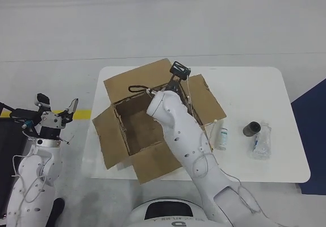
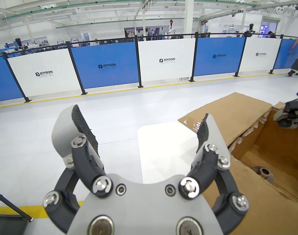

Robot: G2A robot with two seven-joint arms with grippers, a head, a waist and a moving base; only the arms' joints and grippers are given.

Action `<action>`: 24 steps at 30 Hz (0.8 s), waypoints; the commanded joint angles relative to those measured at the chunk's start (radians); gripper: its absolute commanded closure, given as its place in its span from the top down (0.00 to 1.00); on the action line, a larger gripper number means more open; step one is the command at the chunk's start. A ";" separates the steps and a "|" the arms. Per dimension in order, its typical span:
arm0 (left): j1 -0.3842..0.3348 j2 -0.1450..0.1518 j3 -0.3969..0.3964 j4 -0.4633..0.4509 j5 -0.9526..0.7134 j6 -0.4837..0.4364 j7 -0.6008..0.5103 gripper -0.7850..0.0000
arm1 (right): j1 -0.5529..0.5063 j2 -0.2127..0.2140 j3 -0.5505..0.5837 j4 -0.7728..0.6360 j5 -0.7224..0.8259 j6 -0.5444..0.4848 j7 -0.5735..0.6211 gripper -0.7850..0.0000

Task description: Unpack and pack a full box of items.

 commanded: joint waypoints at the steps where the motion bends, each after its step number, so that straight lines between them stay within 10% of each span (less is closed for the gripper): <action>1: 0.000 0.000 0.000 0.000 0.000 0.000 0.000 1.00 | -0.023 -0.006 0.006 -0.040 -0.023 0.000 0.000 0.00; 10: 0.000 0.000 0.000 0.000 0.000 0.000 0.000 1.00 | -0.227 0.060 -0.051 -0.426 -0.043 0.000 0.000 0.00; 17: 0.000 0.000 0.000 0.000 0.000 0.000 0.000 1.00 | -0.603 0.180 0.032 -0.882 -0.013 0.000 -0.086 0.08; 24: 0.000 0.000 0.000 0.000 0.000 0.000 0.000 1.00 | -0.865 0.168 0.209 -0.993 0.292 0.000 -0.349 0.29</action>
